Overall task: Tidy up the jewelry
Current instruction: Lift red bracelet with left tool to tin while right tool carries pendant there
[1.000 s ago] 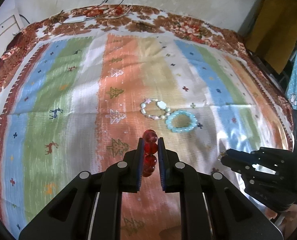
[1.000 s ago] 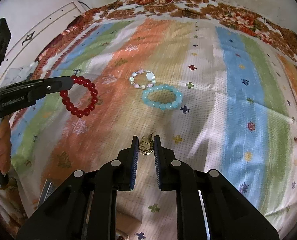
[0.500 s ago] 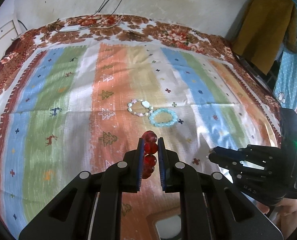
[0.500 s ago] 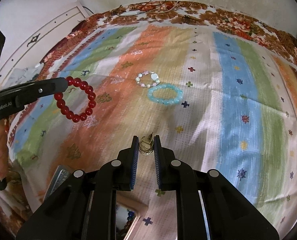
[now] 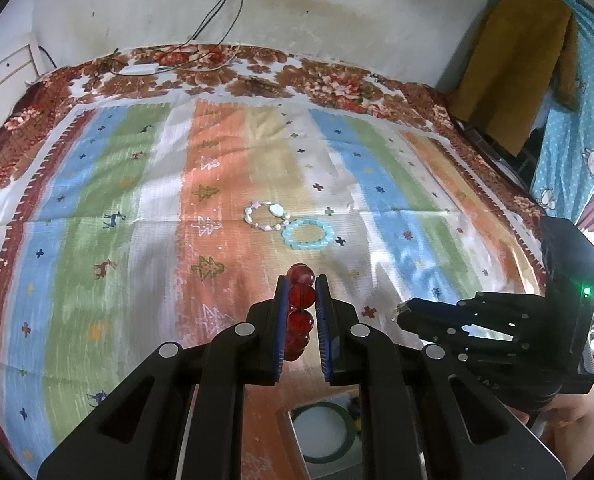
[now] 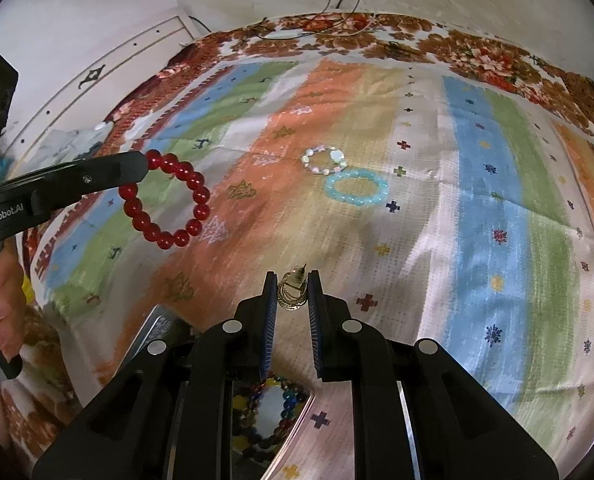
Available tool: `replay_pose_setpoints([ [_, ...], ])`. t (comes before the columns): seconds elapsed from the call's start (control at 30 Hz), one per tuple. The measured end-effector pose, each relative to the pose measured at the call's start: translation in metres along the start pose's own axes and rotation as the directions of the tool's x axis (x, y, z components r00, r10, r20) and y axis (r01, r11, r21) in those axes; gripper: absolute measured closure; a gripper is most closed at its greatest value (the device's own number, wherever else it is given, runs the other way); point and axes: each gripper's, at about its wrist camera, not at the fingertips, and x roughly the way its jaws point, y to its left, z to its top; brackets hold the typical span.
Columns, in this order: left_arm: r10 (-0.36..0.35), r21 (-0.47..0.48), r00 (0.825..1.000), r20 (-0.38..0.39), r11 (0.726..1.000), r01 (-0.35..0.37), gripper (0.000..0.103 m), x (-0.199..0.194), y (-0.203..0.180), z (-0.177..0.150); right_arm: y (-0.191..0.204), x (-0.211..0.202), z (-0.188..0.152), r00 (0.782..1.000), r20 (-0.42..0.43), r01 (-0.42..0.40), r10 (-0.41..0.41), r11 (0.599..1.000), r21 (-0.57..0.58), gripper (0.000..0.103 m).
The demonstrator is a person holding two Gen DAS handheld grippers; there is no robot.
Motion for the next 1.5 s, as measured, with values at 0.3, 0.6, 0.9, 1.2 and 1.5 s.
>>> replay_pose_setpoints([
  [0.3,-0.035,0.021,0.999,0.030,0.999,0.034,0.090,-0.019,-0.017,-0.013,0.007,-0.015,-0.013,1.000,0.021,-0.022,0.022,1.000,-0.011,0.087],
  [0.6,-0.063,0.044,0.997,0.044,0.997,0.061,0.090,-0.033,-0.034,-0.029,0.012,-0.024,-0.024,0.999,0.029,-0.032,0.033,0.999,-0.013,0.087],
  [0.9,-0.071,0.057,0.997,0.041,0.996,0.068,0.090,-0.042,-0.041,-0.048,0.015,-0.031,-0.041,0.999,0.027,-0.038,0.038,0.999,-0.011,0.087],
  [1.2,-0.073,0.058,0.997,0.023,0.996,0.071,0.090,-0.047,-0.044,-0.069,0.020,-0.035,-0.052,0.999,0.020,-0.048,0.048,0.999,-0.015,0.087],
  [1.5,-0.074,0.004,0.997,-0.008,0.997,0.074,0.079,-0.042,-0.032,-0.072,0.020,-0.029,-0.055,0.997,-0.015,-0.078,0.078,0.997,0.004,0.061],
])
